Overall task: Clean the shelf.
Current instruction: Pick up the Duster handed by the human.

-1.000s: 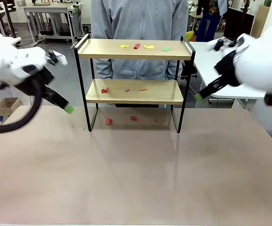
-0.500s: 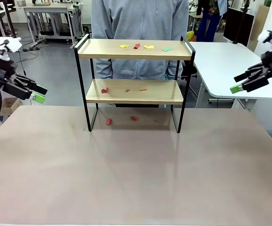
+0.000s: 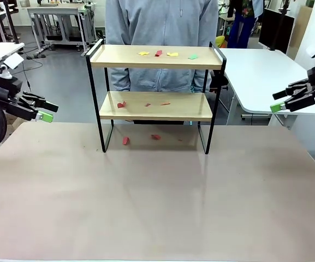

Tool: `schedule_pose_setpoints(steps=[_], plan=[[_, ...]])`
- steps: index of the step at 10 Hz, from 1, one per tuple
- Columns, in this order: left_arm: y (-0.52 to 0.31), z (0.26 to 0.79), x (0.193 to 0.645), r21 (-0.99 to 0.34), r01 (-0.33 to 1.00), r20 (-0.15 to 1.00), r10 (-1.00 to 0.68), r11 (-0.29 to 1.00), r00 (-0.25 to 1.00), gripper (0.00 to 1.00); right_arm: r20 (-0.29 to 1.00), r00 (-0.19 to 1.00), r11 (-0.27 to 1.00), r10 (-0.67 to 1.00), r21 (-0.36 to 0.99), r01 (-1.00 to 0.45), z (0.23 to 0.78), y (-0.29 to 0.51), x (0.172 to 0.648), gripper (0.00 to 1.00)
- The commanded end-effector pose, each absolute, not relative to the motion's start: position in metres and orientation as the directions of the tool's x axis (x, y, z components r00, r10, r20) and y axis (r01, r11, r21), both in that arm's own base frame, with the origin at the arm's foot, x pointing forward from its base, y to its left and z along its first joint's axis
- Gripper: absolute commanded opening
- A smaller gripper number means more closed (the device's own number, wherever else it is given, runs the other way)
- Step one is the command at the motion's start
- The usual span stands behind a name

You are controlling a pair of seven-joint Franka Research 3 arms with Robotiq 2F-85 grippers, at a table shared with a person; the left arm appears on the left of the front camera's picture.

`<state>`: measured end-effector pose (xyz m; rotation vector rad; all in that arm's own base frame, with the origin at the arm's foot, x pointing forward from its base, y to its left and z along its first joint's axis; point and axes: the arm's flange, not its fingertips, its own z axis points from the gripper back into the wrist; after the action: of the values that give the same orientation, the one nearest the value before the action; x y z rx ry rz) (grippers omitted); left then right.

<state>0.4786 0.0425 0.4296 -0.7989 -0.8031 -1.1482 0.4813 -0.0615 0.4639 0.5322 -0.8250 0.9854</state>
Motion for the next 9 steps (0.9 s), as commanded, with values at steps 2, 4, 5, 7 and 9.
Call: schedule_pose_setpoints(steps=[2,4,5,7,9], plan=[[0.040,0.436,0.471,-0.125,0.965,0.858,-0.464,0.229,0.222,1.00,0.812,0.286,0.468,0.509,0.018,-0.883,0.474,-0.059,0.476,1.00],[0.042,0.437,0.476,-0.114,0.969,0.864,-0.460,0.219,0.206,1.00,0.801,0.285,0.464,0.527,0.010,-0.886,0.473,-0.057,0.479,1.00],[0.059,0.429,0.497,-0.140,0.957,0.893,-0.386,0.253,0.232,1.00,0.850,0.263,0.443,0.457,0.039,-0.896,0.467,-0.085,0.505,1.00],[0.087,0.409,0.534,-0.098,0.968,0.963,-0.225,0.229,0.151,1.00,0.914,0.200,0.406,0.353,0.043,-0.913,0.449,-0.123,0.531,1.00],[0.102,0.383,0.561,-0.055,0.974,0.986,-0.144,0.218,0.088,1.00,0.953,0.155,0.364,0.260,0.052,-0.930,0.423,-0.154,0.562,1.00]])
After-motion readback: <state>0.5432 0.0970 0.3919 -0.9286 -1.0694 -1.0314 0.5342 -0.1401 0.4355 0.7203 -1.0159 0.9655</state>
